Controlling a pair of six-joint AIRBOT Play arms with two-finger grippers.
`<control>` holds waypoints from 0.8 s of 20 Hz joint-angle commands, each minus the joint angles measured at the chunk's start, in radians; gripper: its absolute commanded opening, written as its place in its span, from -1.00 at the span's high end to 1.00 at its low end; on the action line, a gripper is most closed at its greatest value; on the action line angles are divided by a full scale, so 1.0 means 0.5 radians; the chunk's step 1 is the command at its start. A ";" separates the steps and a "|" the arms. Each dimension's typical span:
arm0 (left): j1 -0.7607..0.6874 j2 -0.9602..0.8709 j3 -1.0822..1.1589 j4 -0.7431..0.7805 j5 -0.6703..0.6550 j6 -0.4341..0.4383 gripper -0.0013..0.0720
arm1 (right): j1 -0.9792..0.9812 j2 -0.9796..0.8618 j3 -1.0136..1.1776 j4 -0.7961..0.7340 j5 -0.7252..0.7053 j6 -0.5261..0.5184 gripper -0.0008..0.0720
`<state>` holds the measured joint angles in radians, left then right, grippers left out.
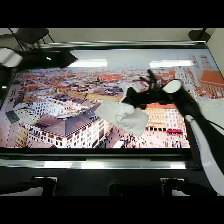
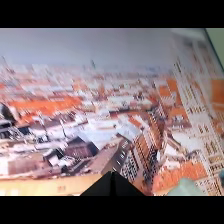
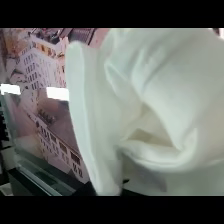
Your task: Fold the shirts.
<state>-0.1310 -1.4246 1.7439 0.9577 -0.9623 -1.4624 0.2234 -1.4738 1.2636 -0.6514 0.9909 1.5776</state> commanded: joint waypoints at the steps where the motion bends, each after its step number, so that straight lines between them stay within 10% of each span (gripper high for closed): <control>1: 0.134 0.276 -0.001 0.060 0.003 -0.008 0.88 | 0.227 -0.384 0.002 0.419 -0.330 -0.076 0.69; 3: 0.111 0.318 -0.001 0.056 0.002 -0.009 0.87 | 0.234 -0.488 0.002 0.629 -0.333 -0.205 -0.96; 8: 0.072 0.306 -0.008 0.072 -0.077 -0.006 0.87 | -0.089 -0.291 0.002 0.494 -0.232 -0.231 -0.90; 14: 0.072 0.306 -0.035 0.150 -0.103 -0.005 0.87 | -0.641 0.095 -0.100 -0.878 0.616 0.146 -0.89; 16: 0.072 0.305 -0.036 0.150 -0.103 -0.006 0.87 | -0.620 0.183 -0.443 -0.827 0.552 0.128 -0.89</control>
<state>-0.0944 -1.2728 1.7271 1.0245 -1.0100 -1.4662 -0.0433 -1.4448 1.1698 -0.8925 1.1748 1.5917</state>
